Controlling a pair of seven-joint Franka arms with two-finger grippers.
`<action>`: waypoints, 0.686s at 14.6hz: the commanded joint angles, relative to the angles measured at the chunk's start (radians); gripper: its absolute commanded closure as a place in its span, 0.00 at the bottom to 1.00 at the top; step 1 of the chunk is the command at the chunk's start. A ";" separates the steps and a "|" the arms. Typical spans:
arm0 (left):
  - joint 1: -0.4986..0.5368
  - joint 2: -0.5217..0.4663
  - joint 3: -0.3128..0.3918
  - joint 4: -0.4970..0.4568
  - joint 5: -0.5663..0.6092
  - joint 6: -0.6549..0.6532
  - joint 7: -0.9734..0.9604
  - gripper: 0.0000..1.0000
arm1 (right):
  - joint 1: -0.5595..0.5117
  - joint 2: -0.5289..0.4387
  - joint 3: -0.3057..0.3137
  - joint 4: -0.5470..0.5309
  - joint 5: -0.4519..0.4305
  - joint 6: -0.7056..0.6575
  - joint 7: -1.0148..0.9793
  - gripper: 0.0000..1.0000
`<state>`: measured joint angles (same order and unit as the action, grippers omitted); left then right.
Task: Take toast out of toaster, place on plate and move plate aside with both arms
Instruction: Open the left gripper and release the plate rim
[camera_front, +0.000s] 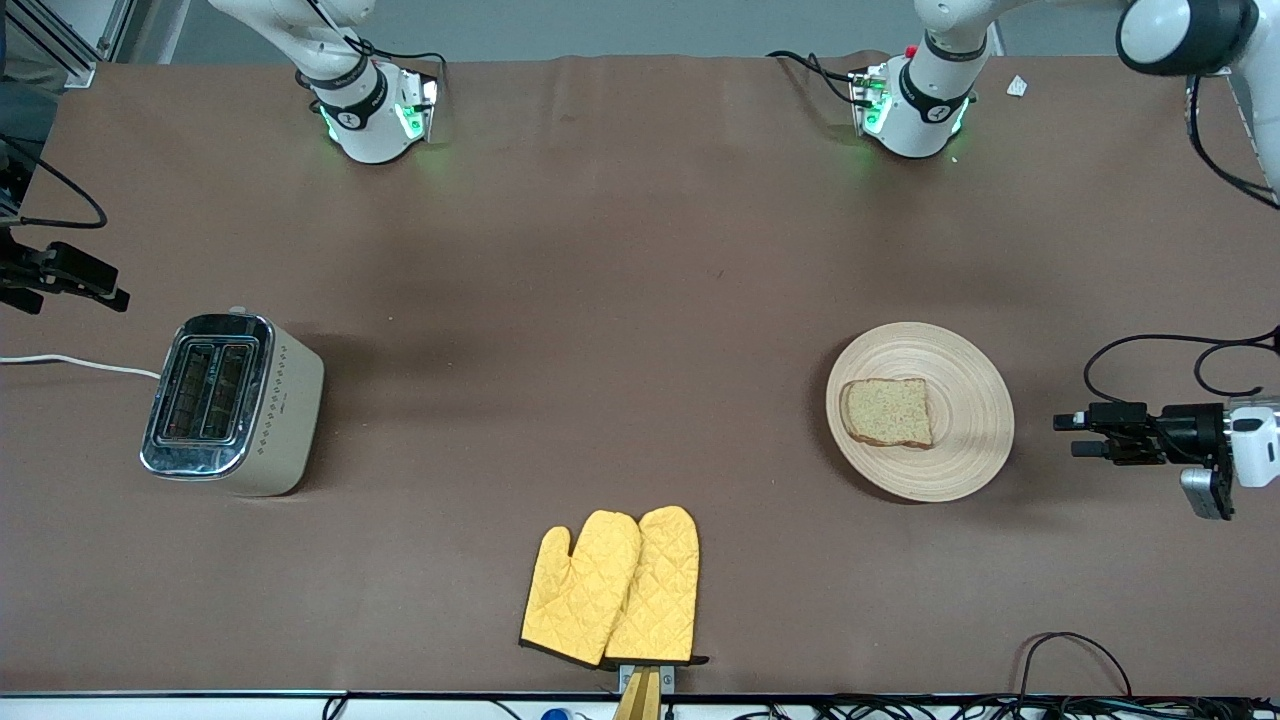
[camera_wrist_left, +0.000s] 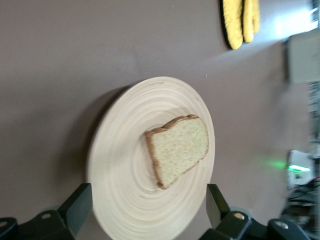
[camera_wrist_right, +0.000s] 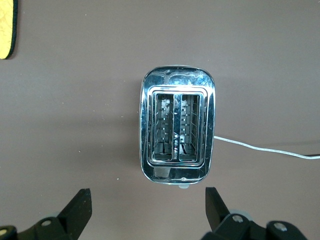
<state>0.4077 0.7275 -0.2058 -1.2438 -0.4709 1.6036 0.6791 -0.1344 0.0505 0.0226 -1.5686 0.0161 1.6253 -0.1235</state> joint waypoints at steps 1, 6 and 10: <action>-0.171 -0.192 0.019 -0.029 0.177 -0.004 -0.213 0.00 | 0.016 0.003 0.008 0.012 -0.008 -0.007 0.013 0.00; -0.320 -0.387 0.017 -0.055 0.397 -0.010 -0.472 0.00 | 0.018 0.002 0.007 0.012 -0.007 -0.010 0.013 0.00; -0.307 -0.578 0.017 -0.191 0.443 -0.042 -0.500 0.00 | 0.016 0.002 0.007 0.010 -0.005 -0.015 0.015 0.00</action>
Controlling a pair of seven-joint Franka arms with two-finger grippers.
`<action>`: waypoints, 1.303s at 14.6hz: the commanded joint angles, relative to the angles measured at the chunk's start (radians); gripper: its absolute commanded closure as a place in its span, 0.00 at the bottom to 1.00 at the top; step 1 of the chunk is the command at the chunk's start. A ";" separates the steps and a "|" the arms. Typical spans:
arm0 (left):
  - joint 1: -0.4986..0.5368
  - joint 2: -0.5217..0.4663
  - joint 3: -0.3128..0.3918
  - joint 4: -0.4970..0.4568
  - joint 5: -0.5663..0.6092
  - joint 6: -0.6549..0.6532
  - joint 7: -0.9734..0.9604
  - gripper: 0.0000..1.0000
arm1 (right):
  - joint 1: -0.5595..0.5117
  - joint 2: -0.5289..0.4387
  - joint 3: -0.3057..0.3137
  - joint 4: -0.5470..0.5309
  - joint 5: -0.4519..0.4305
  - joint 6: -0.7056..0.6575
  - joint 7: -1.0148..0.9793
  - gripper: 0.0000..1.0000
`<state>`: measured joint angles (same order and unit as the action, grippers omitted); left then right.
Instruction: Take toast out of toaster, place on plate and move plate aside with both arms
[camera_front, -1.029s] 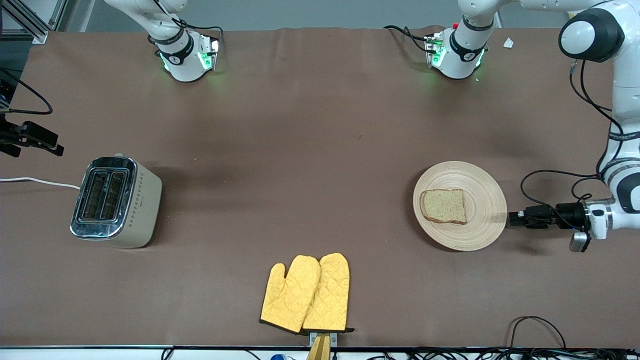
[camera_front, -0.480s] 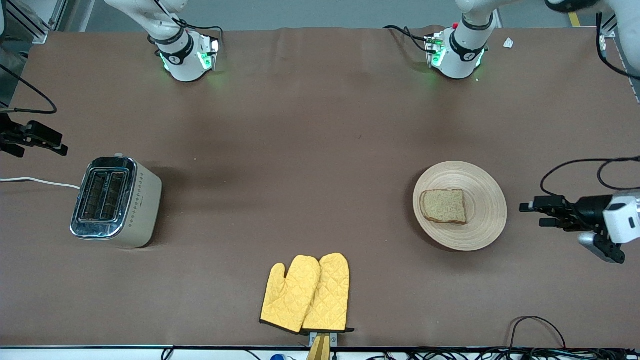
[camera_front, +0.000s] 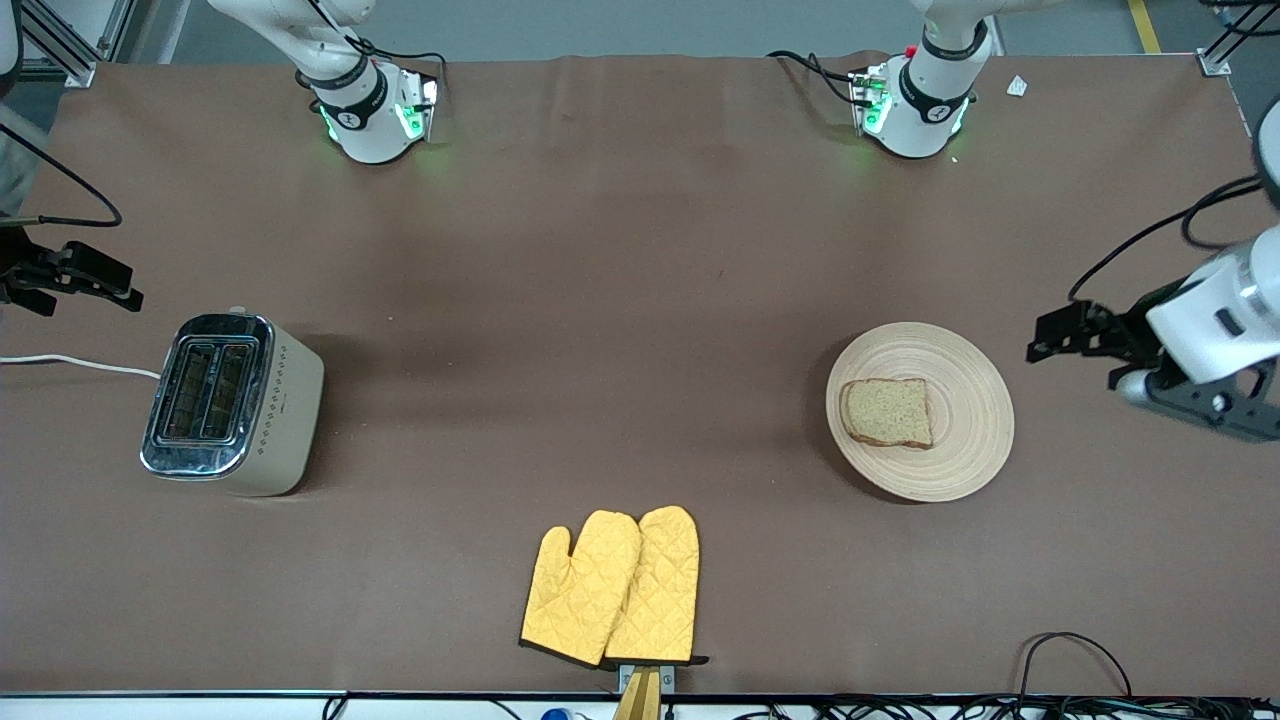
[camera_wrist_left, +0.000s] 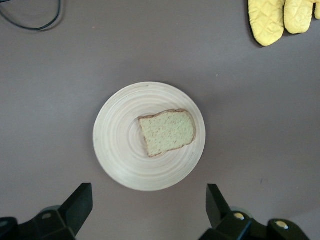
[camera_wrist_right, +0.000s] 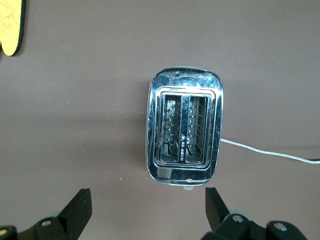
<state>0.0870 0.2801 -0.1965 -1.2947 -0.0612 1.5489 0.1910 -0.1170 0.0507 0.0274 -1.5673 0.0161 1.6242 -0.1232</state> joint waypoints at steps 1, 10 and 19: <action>0.013 -0.178 0.009 -0.197 0.040 0.026 -0.022 0.00 | -0.001 0.001 0.000 0.009 -0.005 -0.014 0.013 0.00; -0.007 -0.268 0.006 -0.260 0.078 0.094 -0.085 0.00 | -0.006 0.003 -0.003 0.010 -0.001 0.003 0.008 0.00; -0.224 -0.283 0.213 -0.250 0.081 0.036 -0.229 0.00 | -0.007 0.003 -0.001 0.009 -0.001 0.013 0.002 0.00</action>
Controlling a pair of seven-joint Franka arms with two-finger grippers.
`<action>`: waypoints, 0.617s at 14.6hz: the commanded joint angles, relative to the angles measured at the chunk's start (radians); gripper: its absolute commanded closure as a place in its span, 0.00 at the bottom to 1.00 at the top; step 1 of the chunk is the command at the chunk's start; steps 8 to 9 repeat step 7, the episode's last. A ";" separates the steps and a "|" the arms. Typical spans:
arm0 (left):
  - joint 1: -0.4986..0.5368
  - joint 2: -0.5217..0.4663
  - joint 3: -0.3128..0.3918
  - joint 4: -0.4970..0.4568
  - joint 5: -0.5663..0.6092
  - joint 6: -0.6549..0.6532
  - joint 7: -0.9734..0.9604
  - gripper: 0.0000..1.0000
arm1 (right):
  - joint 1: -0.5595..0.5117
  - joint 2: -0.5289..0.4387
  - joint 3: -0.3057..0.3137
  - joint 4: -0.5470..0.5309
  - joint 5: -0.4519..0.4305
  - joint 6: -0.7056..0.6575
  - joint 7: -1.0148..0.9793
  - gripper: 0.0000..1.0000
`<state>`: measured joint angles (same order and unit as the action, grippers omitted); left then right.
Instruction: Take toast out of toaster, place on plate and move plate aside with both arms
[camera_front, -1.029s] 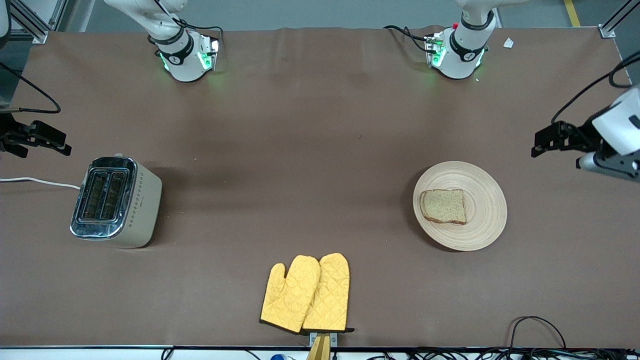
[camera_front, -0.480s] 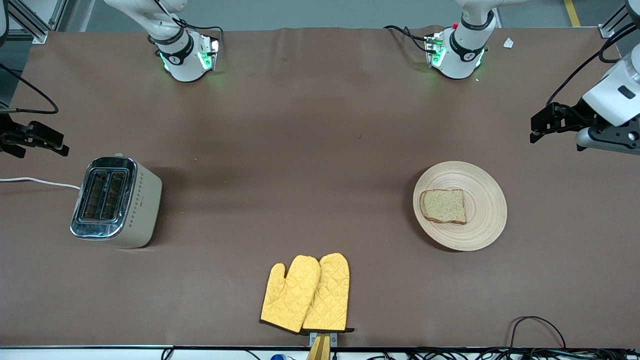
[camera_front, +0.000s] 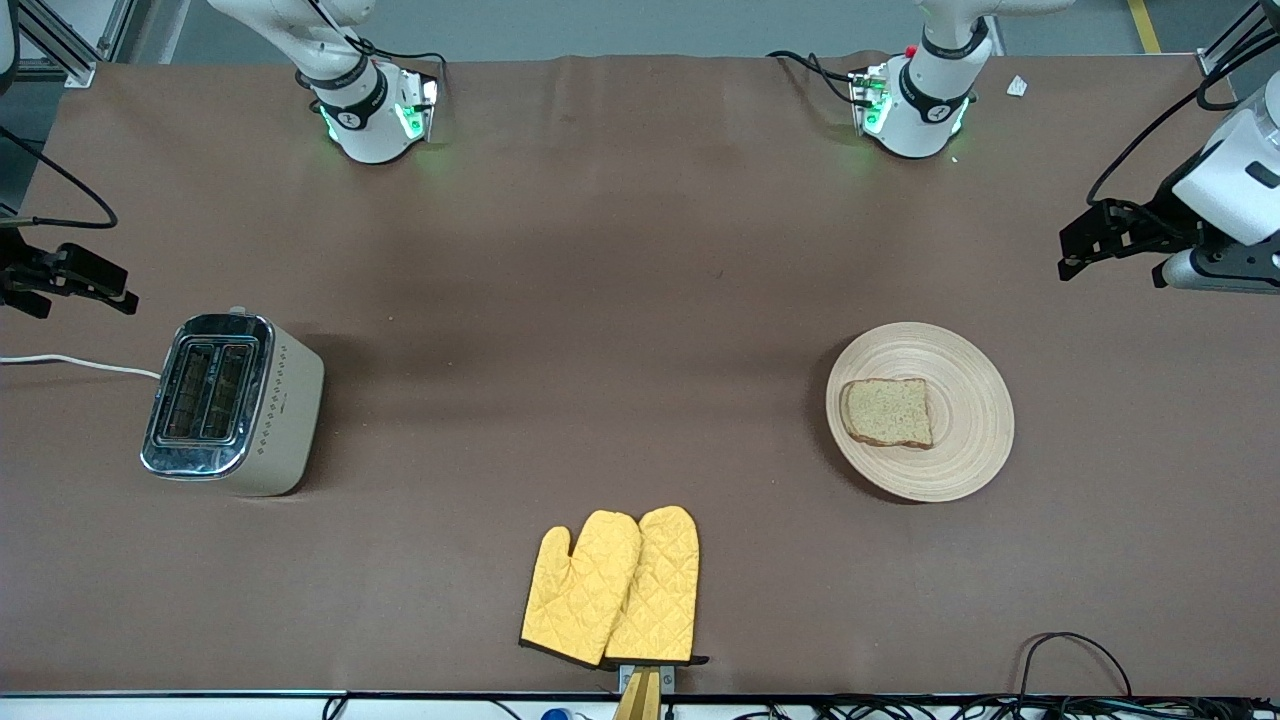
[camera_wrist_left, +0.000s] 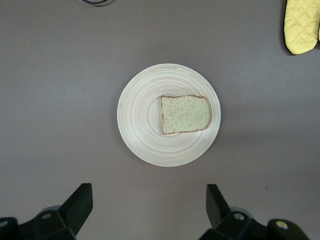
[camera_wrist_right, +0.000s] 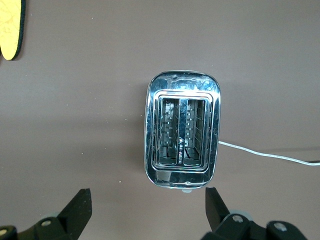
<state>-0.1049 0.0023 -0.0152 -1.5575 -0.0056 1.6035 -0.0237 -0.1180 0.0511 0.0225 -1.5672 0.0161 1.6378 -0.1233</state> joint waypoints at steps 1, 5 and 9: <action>-0.022 -0.002 0.034 0.011 0.029 -0.019 0.005 0.00 | -0.008 0.003 0.004 0.009 -0.001 -0.001 0.002 0.00; -0.027 0.008 0.035 0.025 0.038 -0.022 0.031 0.00 | -0.008 0.003 0.002 0.009 0.001 -0.001 0.002 0.00; -0.033 0.011 0.031 0.048 0.041 -0.030 0.031 0.00 | -0.008 0.004 0.002 0.010 -0.001 0.001 0.001 0.00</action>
